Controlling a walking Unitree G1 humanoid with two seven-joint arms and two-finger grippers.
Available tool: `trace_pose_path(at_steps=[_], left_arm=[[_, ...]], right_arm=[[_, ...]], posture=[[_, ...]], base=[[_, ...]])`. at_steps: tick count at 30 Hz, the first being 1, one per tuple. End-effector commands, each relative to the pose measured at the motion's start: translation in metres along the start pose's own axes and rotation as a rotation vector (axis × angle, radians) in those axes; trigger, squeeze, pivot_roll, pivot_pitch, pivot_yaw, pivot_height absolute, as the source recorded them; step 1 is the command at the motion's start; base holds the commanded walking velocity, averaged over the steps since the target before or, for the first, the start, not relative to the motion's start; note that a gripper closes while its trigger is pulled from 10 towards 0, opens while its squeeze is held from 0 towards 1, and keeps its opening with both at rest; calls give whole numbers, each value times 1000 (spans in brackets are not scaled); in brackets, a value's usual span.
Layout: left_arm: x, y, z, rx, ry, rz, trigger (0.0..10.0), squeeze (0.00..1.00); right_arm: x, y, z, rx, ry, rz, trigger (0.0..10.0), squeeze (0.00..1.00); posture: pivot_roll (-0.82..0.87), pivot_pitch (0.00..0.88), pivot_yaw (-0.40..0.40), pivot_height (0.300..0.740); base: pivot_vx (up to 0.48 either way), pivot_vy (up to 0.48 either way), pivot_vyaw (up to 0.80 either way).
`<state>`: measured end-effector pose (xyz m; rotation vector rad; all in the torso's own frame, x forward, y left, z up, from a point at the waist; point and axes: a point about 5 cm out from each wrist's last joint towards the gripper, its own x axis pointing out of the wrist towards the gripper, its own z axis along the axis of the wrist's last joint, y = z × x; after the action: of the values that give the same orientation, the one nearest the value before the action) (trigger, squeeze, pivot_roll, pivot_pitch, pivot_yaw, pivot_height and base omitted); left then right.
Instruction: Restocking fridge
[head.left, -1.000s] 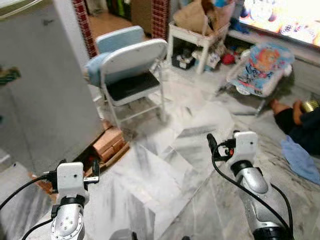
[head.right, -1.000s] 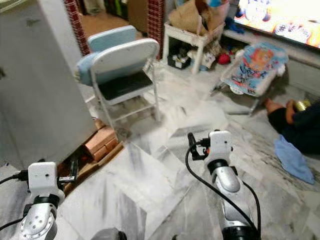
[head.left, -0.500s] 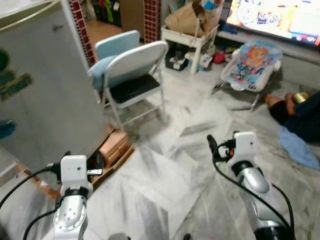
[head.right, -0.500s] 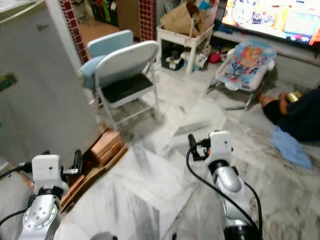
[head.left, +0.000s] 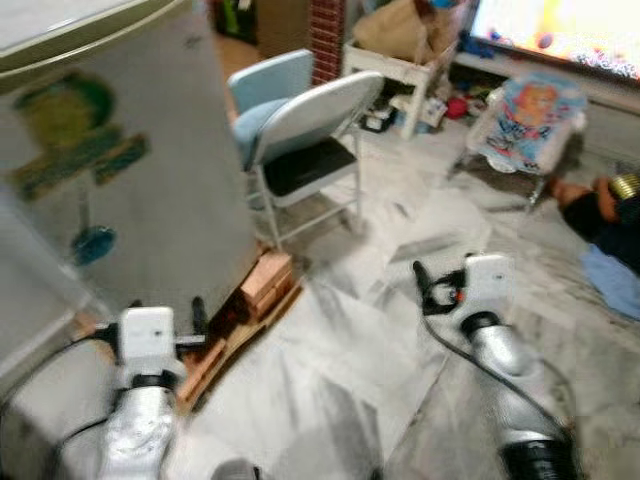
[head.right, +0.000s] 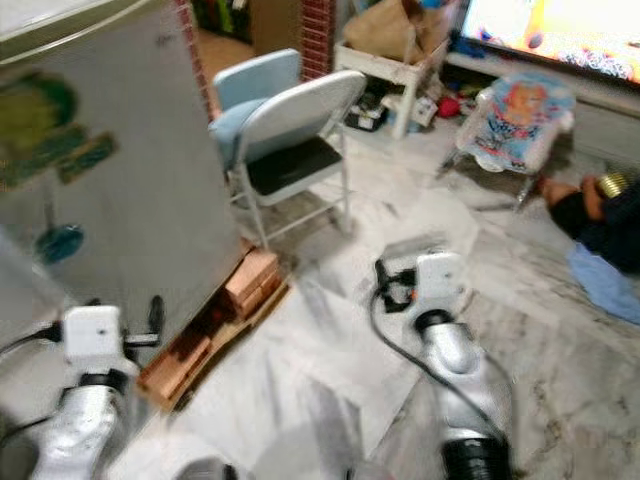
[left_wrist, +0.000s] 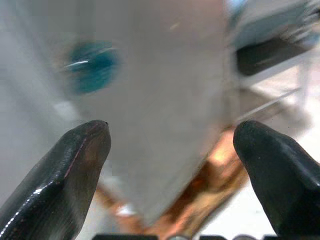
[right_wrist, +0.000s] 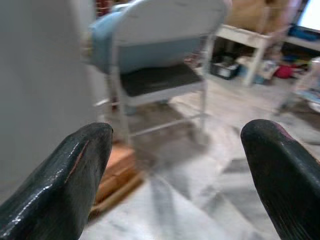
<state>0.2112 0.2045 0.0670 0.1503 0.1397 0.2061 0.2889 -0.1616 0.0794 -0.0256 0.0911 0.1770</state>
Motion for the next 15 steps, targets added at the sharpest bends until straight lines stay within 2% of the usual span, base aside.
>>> trace_pose_path(at_steps=[1, 6, 8, 15], left_arm=[[0, -6, 2, -12, -6, -23, 10000, 0], [-3, -7, 1, -6, -3, -24, 10000, 0], [-10, -10, -3, -2, 8, -35, 10000, 0], [-11, -10, -3, 3, 11, -37, 10000, 0]], right_arm=[[-4, -12, 1, -17, -4, -37, 10000, 0], [-6, -10, -2, -16, 2, -32, 10000, 0], [-7, -10, -4, -15, 10, -36, 10000, 0], [-7, -11, -7, -24, 20, -38, 10000, 0]], posture=[[-6, 109, -6, 740], [0, 108, -7, 740], [5, 107, -8, 740], [8, 111, -8, 740]], base=[[0, 480, 0], [0, 480, 0], [0, 480, 0], [0, 480, 0]])
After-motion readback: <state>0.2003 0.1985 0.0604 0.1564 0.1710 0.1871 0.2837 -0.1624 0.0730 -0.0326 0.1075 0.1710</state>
